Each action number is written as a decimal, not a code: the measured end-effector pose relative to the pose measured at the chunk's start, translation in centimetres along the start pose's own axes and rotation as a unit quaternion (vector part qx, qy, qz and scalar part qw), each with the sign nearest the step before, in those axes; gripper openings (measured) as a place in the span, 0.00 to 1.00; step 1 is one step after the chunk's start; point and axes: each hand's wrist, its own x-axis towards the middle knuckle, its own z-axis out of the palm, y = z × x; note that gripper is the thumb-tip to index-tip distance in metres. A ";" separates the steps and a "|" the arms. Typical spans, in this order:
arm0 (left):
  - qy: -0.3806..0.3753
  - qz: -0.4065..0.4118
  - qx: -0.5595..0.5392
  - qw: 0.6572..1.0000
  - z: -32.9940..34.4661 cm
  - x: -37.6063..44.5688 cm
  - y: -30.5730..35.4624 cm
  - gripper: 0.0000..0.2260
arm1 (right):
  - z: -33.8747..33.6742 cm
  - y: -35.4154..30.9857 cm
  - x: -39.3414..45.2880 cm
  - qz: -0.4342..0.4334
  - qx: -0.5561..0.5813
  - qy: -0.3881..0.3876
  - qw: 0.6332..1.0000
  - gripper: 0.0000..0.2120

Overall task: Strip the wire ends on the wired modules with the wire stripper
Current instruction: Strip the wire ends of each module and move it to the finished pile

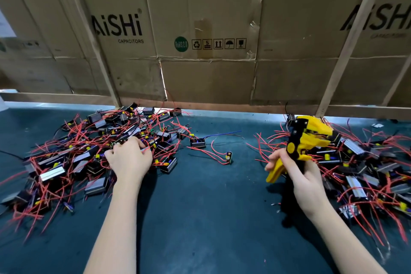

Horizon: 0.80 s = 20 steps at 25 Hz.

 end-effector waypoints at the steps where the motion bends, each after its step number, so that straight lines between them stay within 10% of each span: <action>1: 0.024 0.010 0.006 1.000 0.0 -0.1 0.3 0.09 | 0.3 -0.1 0.0 0.016 0.002 -0.007 1.000 0.19; 20: 0.086 0.131 -0.025 0.987 -0.5 0.0 1.9 0.11 | 0.8 -0.6 -0.4 0.119 -0.019 -0.076 0.990 0.28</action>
